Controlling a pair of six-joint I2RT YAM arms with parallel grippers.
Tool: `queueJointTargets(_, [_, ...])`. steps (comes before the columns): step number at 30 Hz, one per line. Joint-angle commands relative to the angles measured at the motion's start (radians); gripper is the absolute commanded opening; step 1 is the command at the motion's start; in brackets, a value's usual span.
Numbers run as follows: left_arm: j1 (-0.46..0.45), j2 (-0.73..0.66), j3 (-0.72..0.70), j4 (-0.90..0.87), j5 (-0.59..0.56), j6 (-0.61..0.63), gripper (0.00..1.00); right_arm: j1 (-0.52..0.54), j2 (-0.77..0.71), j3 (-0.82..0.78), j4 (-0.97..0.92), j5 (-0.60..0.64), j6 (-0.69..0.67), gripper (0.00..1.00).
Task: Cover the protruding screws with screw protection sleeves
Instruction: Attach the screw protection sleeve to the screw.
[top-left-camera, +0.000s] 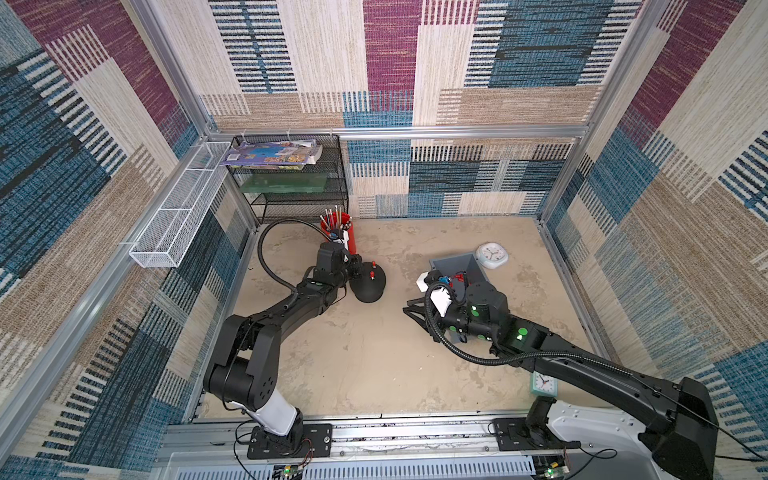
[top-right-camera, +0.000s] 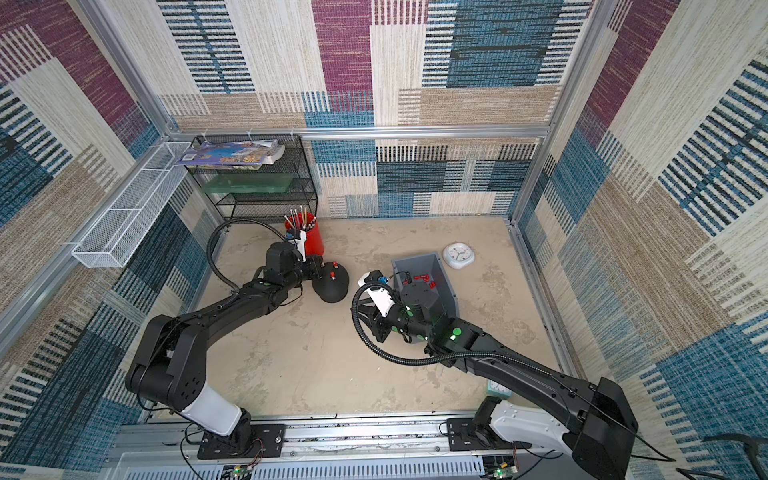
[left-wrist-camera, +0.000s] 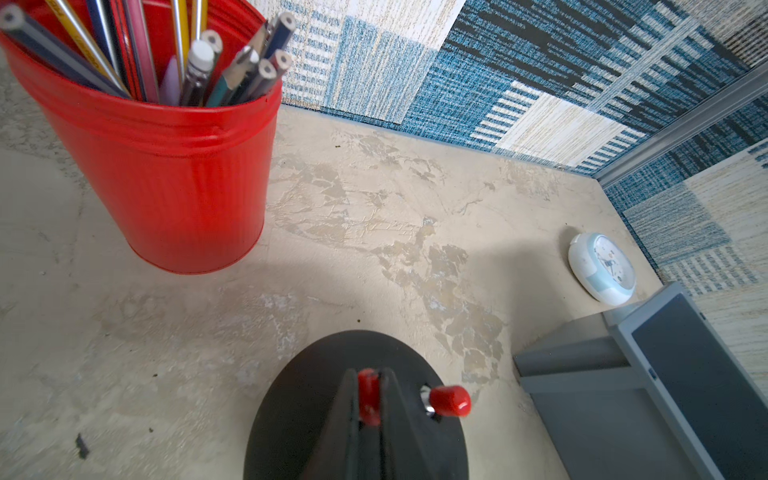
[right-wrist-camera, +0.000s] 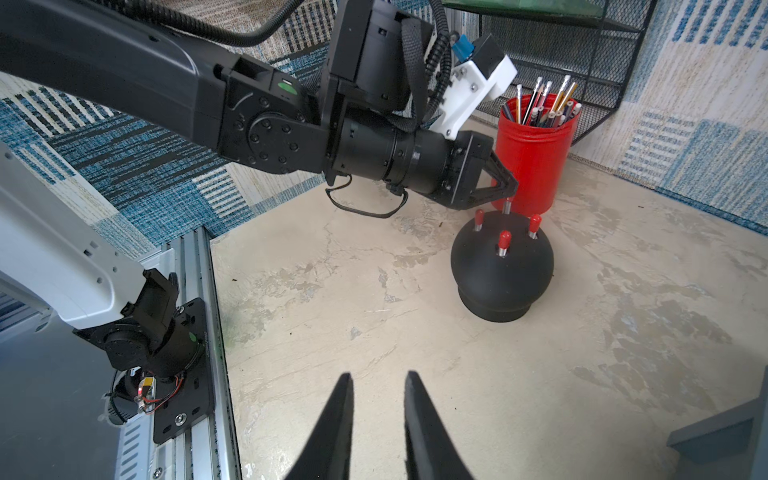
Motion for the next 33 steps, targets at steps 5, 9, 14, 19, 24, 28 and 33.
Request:
queueJointTargets(5, [-0.018, 0.002, -0.008, -0.019, -0.031, 0.064, 0.11, 0.002, 0.004, 0.009, 0.0, 0.011, -0.002, 0.25])
queueJointTargets(9, [-0.028, -0.005, -0.021, -0.019, -0.065, 0.081, 0.12, 0.002, 0.009, 0.011, 0.0, 0.011, -0.003, 0.25])
queueJointTargets(14, [-0.032, -0.007, -0.03, -0.019, -0.09, 0.09, 0.13, 0.001, 0.008, 0.007, 0.004, 0.013, -0.002, 0.25])
queueJointTargets(19, [-0.035, -0.008, -0.042, -0.011, -0.112, 0.114, 0.13, 0.002, 0.01, 0.008, 0.006, 0.01, -0.001, 0.25])
queueJointTargets(24, [-0.035, -0.013, -0.031, -0.019, -0.112, 0.101, 0.21, 0.002, 0.007, 0.008, 0.005, 0.015, -0.001, 0.25])
queueJointTargets(28, [-0.036, -0.064, -0.019, -0.028, -0.129, 0.074, 0.41, 0.001, 0.005, 0.028, 0.004, 0.036, 0.02, 0.32])
queueJointTargets(33, [-0.034, -0.177, -0.012, -0.054, -0.192, 0.086, 0.86, -0.012, 0.02, 0.121, -0.056, 0.178, 0.096, 0.5])
